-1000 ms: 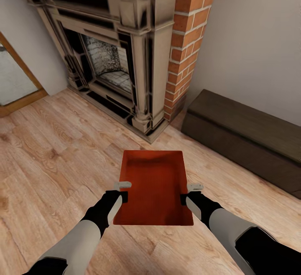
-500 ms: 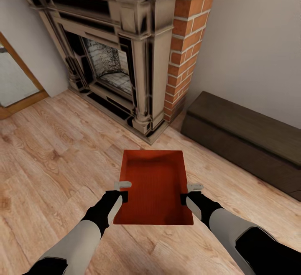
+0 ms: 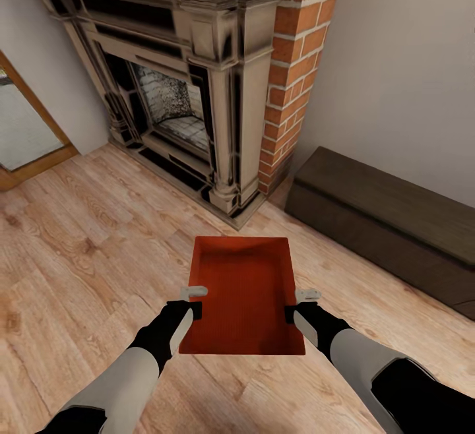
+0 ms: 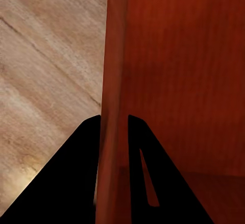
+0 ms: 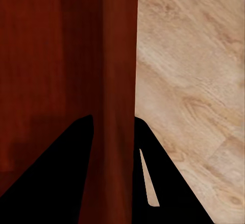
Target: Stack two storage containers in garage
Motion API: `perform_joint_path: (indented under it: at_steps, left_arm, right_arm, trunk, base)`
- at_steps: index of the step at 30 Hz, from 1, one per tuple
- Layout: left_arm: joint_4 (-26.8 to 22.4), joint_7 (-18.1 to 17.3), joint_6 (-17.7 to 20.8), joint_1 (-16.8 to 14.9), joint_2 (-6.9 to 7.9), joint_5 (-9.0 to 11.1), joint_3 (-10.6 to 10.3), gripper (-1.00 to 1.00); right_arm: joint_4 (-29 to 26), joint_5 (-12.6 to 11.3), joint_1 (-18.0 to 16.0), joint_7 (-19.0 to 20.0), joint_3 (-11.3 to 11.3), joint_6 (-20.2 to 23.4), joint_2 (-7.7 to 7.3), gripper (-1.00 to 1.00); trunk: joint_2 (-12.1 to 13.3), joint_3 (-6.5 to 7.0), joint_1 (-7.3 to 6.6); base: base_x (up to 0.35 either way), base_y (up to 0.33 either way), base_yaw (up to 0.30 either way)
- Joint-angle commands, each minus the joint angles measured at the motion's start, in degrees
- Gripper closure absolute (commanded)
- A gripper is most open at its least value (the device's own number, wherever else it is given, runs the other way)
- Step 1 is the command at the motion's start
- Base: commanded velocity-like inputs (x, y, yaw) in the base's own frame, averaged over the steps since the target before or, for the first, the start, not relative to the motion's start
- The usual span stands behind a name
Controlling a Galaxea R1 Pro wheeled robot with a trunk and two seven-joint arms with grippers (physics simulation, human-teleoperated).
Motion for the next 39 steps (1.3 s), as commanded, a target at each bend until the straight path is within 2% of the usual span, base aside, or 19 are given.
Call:
perform_joint_path:
  at_steps: [1, 39]
  left_arm:
    - [0.06, 0.61, 2.53, 0.02, 0.22, 0.98, -0.36, 1.0]
    - [0.06, 0.63, 2.53, 0.02, 0.22, 0.9, -0.36, 1.0]
  right_arm:
    - [-0.34, -1.05, -0.06, -0.08, 0.99, -2.39, -0.06, 1.0]
    - [-0.39, -1.04, -0.06, -0.16, 0.99, -3.26, -0.08, 1.0]
  trunk:
    - [0.39, 0.15, -0.22]
    - [15.63, 6.97, -8.57]
  base:
    - [0.0, 0.0, 0.0]
    - [0.0, 0.0, 0.0]
